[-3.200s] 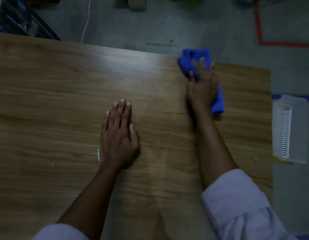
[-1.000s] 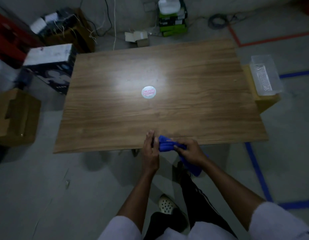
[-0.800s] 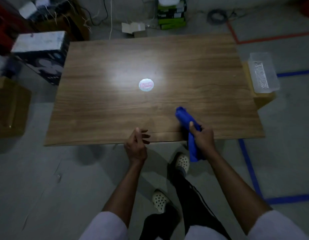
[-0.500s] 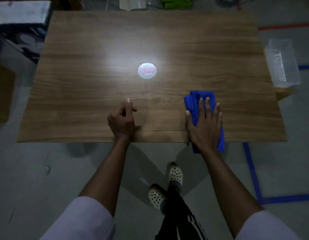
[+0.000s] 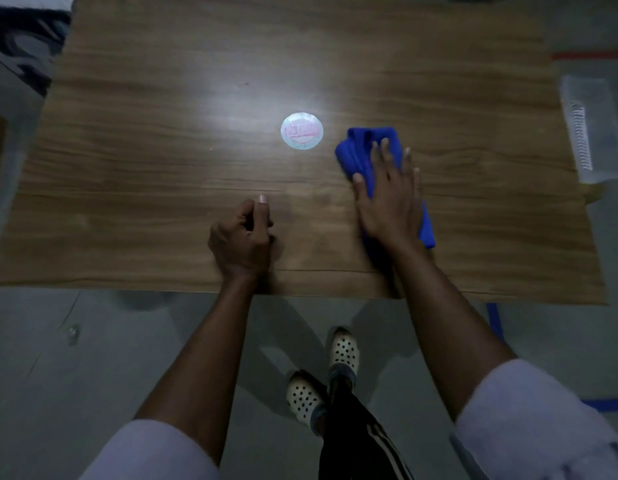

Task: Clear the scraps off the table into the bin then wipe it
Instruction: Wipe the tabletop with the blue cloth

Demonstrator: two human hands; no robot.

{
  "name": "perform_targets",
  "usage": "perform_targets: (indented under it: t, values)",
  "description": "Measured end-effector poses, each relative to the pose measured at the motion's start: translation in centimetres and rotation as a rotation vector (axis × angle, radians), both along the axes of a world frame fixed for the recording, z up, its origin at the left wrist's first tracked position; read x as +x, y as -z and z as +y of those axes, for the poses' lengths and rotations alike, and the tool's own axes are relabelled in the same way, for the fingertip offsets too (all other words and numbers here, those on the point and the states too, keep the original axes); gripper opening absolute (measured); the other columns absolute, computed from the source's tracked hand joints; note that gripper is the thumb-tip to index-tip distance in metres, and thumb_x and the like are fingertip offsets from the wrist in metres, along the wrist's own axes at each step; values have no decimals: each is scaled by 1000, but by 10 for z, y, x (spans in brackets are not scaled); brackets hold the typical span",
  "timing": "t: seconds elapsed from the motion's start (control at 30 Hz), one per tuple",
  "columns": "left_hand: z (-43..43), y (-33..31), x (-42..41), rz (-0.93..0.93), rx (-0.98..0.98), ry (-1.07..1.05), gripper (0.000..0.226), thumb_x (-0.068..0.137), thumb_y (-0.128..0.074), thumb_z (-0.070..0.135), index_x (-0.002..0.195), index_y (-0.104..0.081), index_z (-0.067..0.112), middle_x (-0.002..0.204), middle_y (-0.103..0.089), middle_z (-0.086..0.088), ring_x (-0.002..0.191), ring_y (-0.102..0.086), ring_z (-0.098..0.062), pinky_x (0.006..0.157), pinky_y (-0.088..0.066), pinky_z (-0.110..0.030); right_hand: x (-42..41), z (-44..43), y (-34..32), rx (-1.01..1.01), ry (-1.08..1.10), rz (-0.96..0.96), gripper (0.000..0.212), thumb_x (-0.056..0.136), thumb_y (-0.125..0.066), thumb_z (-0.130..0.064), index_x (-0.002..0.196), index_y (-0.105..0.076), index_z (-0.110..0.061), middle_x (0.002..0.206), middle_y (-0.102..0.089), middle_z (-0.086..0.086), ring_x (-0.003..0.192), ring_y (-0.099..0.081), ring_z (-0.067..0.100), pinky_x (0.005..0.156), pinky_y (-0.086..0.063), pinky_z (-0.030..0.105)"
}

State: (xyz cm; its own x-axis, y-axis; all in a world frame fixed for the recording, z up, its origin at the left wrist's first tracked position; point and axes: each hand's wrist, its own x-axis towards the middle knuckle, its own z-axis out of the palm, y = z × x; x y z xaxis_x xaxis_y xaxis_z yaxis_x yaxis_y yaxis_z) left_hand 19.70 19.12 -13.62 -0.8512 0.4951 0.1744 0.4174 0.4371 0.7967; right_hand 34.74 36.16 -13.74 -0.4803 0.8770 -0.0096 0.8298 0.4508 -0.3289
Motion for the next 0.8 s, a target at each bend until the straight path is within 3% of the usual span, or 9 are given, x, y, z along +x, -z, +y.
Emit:
perform_targets:
  t: [0.07,0.17,0.27,0.37,0.43,0.5,0.63,0.7,0.8]
  values:
    - [2,3,-4,-22,-12,-32,58,95,-44,60,69,-68,14,52,-61,3,60,-70,-25,59,-51,-43,-9,-6,0,38,85,9,64,104,-34,-46,160,-22,-18,169,-14,-4,156,-6,30,126,-8,46]
    - [6,7,-8,-45,-25,-52,58,95,-44,65,74,-69,16,60,-69,3,64,-73,-20,62,-54,-44,-17,-54,1,81,26,29,63,104,-36,-44,160,-25,-17,168,-18,-3,156,-8,30,126,-7,43]
    - [6,1,-5,12,-67,-37,57,94,-43,64,75,-68,16,63,-70,1,66,-72,-23,65,-53,-44,-3,-103,-1,68,-274,36,60,103,-42,-41,158,-31,-18,167,-23,-2,156,-10,30,126,-12,44]
    - [6,-1,-4,24,-103,-21,61,93,-40,66,75,-69,16,64,-71,-1,69,-72,-26,67,-53,-45,41,-85,0,88,-524,17,60,101,-45,-42,157,-33,-23,165,-26,-5,155,-15,29,124,-19,46]
    - [7,-1,-3,40,-141,-19,64,93,-38,68,75,-69,16,62,-70,0,71,-72,-27,69,-53,-44,59,-47,3,74,-450,14,60,100,-46,-38,157,-34,-23,164,-29,-4,154,-17,30,122,-22,51]
    - [9,-1,-3,66,-171,-17,65,92,-36,69,76,-70,16,64,-71,1,74,-71,-29,70,-53,-44,55,-21,4,42,-224,37,60,99,-43,-37,156,-35,-19,163,-31,-2,154,-18,32,122,-21,52]
    - [8,-3,-2,70,-163,-10,63,93,-39,66,75,-69,15,63,-71,1,73,-70,-27,67,-52,-42,-9,-59,1,46,154,58,61,102,-40,-35,158,-29,-13,166,-24,1,154,-14,34,125,-15,46]
    - [7,-7,-1,64,-121,-13,59,96,-42,61,73,-66,11,62,-67,0,69,-68,-27,62,-47,-38,-34,-101,0,53,62,113,61,101,-40,-33,157,-33,-10,165,-27,4,154,-17,35,124,-17,45]
    - [5,-11,-1,77,-84,-68,56,96,-44,55,70,-59,8,61,-58,-5,65,-60,-33,57,-37,-39,-19,-151,-4,13,-297,138,60,99,-42,-31,156,-36,-14,164,-29,0,155,-16,31,124,-18,43]
